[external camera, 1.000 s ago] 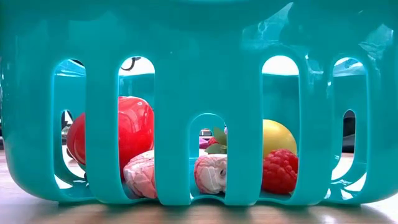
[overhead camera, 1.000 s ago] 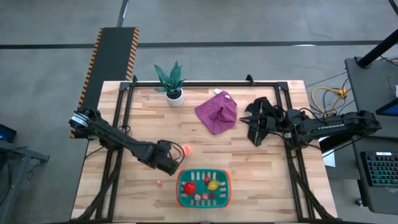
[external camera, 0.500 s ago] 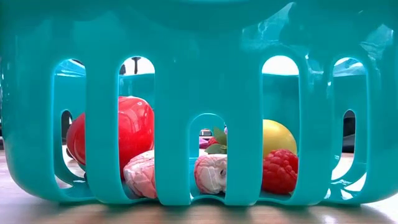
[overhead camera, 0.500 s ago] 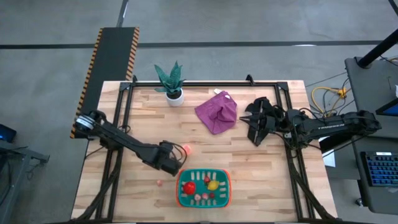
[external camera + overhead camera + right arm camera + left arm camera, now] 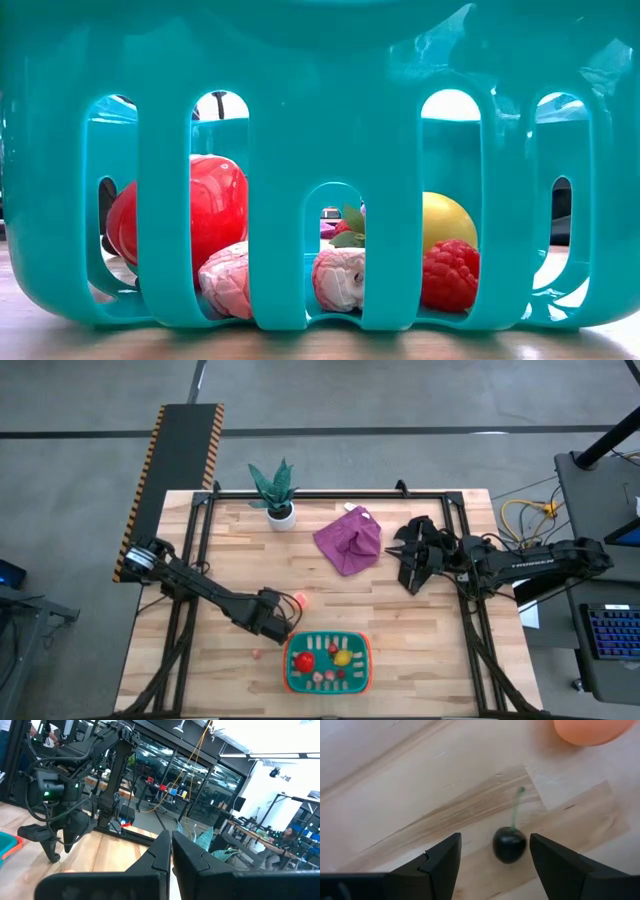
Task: Pick and placing Produce into tupperware
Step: Put the black cherry into the green basket
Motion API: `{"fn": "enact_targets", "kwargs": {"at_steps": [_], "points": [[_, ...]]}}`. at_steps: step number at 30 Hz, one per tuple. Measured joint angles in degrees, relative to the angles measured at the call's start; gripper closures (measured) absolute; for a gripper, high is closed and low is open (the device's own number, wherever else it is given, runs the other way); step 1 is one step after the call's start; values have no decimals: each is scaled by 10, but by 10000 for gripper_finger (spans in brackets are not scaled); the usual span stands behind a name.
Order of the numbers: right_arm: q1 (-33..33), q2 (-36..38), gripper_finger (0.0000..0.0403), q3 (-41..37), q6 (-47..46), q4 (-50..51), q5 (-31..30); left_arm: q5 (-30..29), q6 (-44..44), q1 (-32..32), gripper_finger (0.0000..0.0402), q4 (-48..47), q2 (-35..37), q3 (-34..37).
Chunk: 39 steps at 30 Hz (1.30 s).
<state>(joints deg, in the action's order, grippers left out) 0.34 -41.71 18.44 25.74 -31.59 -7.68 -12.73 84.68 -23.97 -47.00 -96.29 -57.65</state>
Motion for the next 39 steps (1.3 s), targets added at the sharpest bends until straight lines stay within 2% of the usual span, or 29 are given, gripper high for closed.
{"fn": "enact_targets", "kwargs": {"at_steps": [21,28,39], "points": [[0,0,394,0,0,0,0,-14,-27,0,180,5,-1,7],[0,0,394,0,0,0,0,-12,-26,0,180,67,-1,46],[0,0,394,0,3,0,0,-8,-25,0,180,71,0,50]]}}
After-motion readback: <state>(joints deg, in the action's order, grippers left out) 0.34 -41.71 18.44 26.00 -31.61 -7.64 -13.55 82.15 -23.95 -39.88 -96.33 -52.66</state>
